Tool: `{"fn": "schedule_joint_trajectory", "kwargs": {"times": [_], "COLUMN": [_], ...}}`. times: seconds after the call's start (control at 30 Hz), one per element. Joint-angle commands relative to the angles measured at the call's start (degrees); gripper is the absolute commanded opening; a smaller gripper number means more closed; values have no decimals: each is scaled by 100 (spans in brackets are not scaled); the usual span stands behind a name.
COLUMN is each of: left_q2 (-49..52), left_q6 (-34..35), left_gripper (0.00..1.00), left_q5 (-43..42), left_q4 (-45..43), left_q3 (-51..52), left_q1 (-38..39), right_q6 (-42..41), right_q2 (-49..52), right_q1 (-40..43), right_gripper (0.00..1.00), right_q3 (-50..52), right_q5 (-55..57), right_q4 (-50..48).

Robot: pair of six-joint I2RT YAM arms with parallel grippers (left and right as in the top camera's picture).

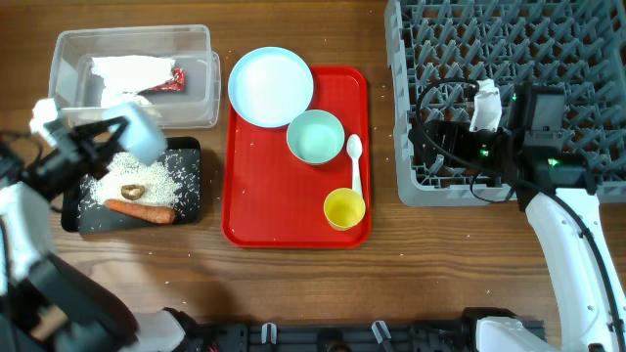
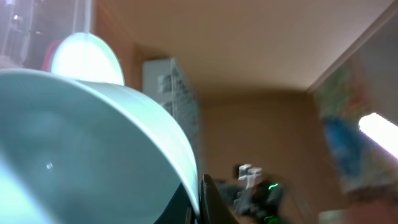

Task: Sort waste into correct bins and load items into the dishwasher rack
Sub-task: 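Return the blue bowl to the red tray and release it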

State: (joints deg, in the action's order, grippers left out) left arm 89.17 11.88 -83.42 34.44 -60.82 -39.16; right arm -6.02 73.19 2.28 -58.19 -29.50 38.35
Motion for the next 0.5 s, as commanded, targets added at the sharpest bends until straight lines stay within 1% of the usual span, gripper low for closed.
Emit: {"fn": "schedule_joint_trajectory", "kwargs": {"times": [0.0, 0.07, 0.17, 0.27, 0.3, 0.43, 0.47], "left_q2": [-859, -1086, -1180, -1117, -1084, -951, -918], "left_q6": [-138, -140, -179, -267, -267, -262, -260], "left_gripper": [4, 4, 4, 4, 4, 4, 4], "left_q5": [1766, 2581, 4041, 5112, 5504, 6585, 6778], "left_q4": [144, 282, 634, 964, 1023, 997, 997], "left_q3": [-87, -87, -87, -76, -48, 26, 28], "left_q1": [1056, 1759, 2964, 3873, 4291, 5525, 5678], "right_q6": [-20, -17, -20, -20, -20, -20, -20], "right_q2": [55, 55, 55, 55, 55, 55, 55], "right_q1": [-20, -20, -20, -20, -20, -20, -20], "right_gripper": [100, 100, 100, 100, 100, 100, 100], "right_q3": [-57, -57, -57, -57, -57, -57, -57], "right_q5": [57, 57, 57, 57, 57, 57, 57], "right_q4": [26, 26, 28, 31, 26, 13, 15]}}
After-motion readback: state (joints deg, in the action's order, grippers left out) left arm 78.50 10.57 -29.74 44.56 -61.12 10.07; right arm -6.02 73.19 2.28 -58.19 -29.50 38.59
